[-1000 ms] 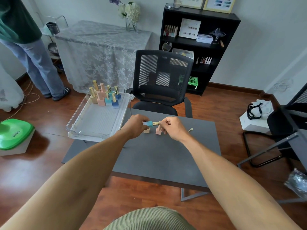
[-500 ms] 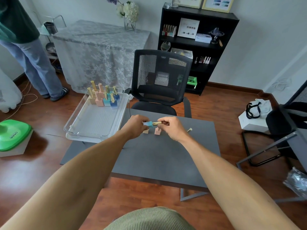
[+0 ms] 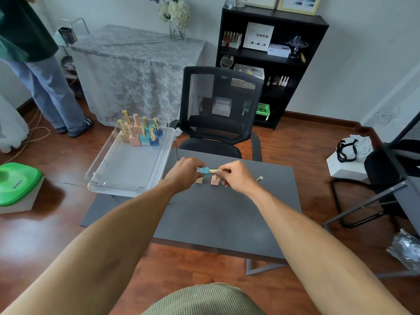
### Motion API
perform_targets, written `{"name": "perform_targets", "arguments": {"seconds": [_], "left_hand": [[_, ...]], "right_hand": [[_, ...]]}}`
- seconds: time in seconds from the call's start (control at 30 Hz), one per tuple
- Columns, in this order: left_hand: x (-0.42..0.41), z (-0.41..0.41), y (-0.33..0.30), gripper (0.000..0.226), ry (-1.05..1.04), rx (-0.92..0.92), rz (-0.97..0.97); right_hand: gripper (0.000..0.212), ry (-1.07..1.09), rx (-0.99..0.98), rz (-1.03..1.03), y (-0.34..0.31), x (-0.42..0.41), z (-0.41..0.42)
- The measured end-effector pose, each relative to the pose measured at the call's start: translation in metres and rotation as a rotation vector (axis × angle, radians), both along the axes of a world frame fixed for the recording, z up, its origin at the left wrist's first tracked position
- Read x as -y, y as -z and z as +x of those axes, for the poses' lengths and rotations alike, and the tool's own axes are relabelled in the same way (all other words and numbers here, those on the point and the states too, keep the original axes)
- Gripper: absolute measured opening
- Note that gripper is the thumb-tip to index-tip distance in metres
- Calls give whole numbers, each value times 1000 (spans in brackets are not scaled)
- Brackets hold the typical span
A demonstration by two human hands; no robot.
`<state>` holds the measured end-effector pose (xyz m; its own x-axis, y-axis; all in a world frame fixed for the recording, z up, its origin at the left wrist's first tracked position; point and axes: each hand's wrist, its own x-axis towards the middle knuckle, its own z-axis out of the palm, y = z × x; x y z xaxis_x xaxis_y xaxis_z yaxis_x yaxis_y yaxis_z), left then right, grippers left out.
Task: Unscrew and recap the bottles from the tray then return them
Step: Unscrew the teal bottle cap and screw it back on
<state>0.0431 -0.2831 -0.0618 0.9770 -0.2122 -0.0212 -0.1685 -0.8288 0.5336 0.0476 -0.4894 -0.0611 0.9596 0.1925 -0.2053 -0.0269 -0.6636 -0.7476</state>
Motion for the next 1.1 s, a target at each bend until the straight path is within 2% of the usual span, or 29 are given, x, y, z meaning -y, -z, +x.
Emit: {"name": "perform_targets", "arguments": {"seconds": [0.17, 0.3, 0.47, 0.6, 0.73, 0.97, 1.1], "left_hand": [[1, -1, 1, 21, 31, 12, 18], [3, -2, 2, 15, 36, -24, 20], [4, -3, 6, 20, 27, -74, 26], [6, -7, 12, 30, 15, -111, 24], [7, -15, 26, 28, -66, -92, 106], [5, -33, 72, 73, -259, -187, 157], [7, -38, 91, 96, -280, -189, 240]], "right_hand": [[20, 27, -24, 34, 7, 0, 1], [11, 68, 21, 119, 14, -1, 1], [7, 161, 24, 260, 23, -5, -2], [6, 214, 45, 263, 26, -7, -3], [8, 243, 87, 204, 27, -2, -2], [1, 291, 88, 79, 48, 23, -4], [5, 309, 67, 52, 62, 36, -2]]}}
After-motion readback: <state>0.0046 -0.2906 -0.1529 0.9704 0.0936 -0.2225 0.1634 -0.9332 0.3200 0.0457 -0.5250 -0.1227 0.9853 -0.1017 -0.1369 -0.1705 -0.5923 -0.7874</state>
